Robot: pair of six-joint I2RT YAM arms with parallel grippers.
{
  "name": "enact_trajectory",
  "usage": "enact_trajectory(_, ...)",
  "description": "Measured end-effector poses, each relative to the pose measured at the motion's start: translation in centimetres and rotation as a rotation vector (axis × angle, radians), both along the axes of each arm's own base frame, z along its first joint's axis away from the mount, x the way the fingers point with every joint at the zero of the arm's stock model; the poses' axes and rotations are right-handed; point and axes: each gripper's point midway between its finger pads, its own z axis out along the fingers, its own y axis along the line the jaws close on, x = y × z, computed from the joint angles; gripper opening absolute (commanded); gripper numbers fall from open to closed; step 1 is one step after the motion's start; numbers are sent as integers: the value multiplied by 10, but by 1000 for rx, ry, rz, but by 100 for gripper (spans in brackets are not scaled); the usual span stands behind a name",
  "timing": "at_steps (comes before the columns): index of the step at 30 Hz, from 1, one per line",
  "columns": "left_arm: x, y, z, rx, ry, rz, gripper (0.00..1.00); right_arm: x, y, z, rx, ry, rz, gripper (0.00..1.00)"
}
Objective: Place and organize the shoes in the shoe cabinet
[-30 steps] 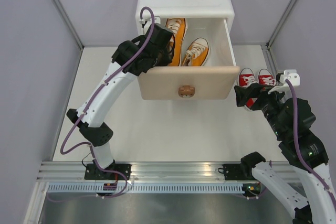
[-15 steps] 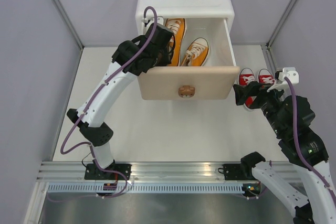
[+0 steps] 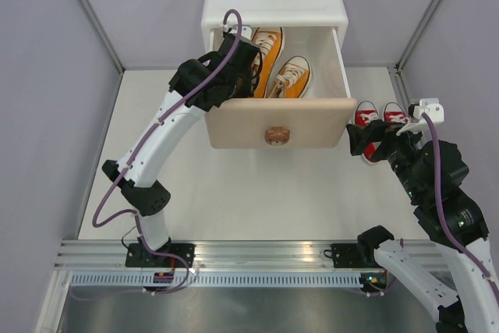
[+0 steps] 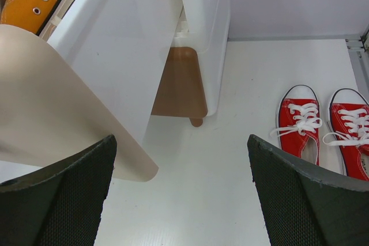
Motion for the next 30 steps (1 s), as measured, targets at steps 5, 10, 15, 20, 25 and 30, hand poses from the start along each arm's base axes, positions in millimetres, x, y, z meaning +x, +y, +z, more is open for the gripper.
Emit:
enact_trajectory(5,-1,-1,0,17,1,-29,2,0,0,0,0,0,-1,98)
enact_trajectory(10,-1,-1,-1,28,0,-42,2,0,0,0,0,0,0,98)
enact_trajectory(15,-2,-2,-1,31,1,-51,2,0,0,0,0,-1,0,98)
enact_trajectory(20,-2,-1,-1,33,1,-53,2,0,0,1,1,-3,0,98)
enact_trajectory(25,-2,-1,-1,34,1,-53,2,0,0,1,1,-3,0,98)
enact_trajectory(30,-2,-1,-1,34,1,-53,2,0,0,1,1,-3,0,98)
